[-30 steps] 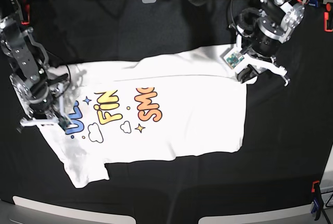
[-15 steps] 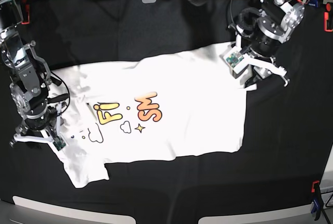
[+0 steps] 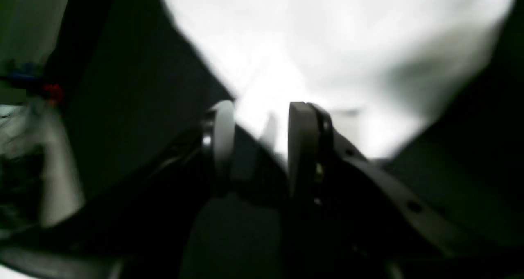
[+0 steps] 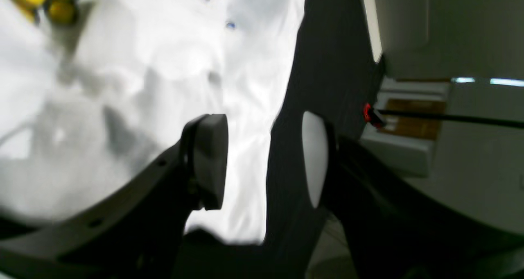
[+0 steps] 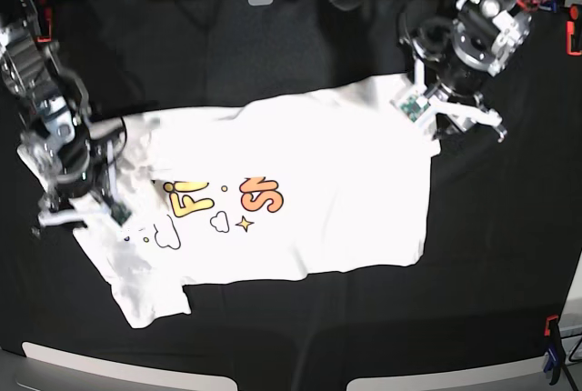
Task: Layout the t-shirt on the table in an organized manner, then fold the t-shirt properly
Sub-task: 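Grasp the shoulder edges with both grippers near the collar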
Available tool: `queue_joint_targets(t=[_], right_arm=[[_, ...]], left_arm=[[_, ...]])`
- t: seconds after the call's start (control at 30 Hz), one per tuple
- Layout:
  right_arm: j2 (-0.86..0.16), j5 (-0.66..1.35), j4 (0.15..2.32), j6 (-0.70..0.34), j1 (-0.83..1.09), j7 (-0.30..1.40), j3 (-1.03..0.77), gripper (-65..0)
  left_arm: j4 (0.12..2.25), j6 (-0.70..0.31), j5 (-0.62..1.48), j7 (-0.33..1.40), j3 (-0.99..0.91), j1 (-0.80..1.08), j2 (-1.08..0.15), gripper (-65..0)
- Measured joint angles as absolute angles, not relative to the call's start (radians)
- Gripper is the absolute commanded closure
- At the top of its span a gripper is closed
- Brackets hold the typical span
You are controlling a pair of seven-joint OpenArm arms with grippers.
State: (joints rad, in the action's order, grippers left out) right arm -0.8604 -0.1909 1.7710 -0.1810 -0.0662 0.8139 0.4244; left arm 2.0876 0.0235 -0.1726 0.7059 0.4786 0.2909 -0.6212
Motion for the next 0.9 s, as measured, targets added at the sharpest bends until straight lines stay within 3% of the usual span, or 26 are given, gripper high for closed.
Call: queue_joint_targets(t=[0.17, 0.3, 0.47, 0.67, 0.9], right_arm=[[-0.949, -0.193, 1.833, -0.177, 0.029, 0.838, 0.422, -28.6], [-0.994, -0.188, 1.833, -0.178, 0.090, 0.843, 0.423, -28.6], [-1.000, -0.191, 1.833, -0.156, 0.097, 0.838, 0.423, -28.6], [-1.000, -0.191, 1.833, -0.150, 0.097, 0.839, 0.423, -28.6], [-1.000, -0.191, 1.833, -0.150, 0.097, 0.839, 0.423, -28.6]], left_arm=[[2.151, -0.057, -0.085, 0.696, 0.485, 0.392, -0.617, -20.7], [2.087, -0.060, -0.189, 0.591, 0.485, 0.439, -0.618, -22.0], [1.982, -0.060, -0.295, 0.567, 0.485, 0.420, -0.618, -28.1], [1.904, -0.104, -0.460, 0.515, 0.485, 0.412, -0.618, -28.0], [1.853, -0.139, -0.485, 0.463, 0.485, 0.392, -0.617, -28.0]])
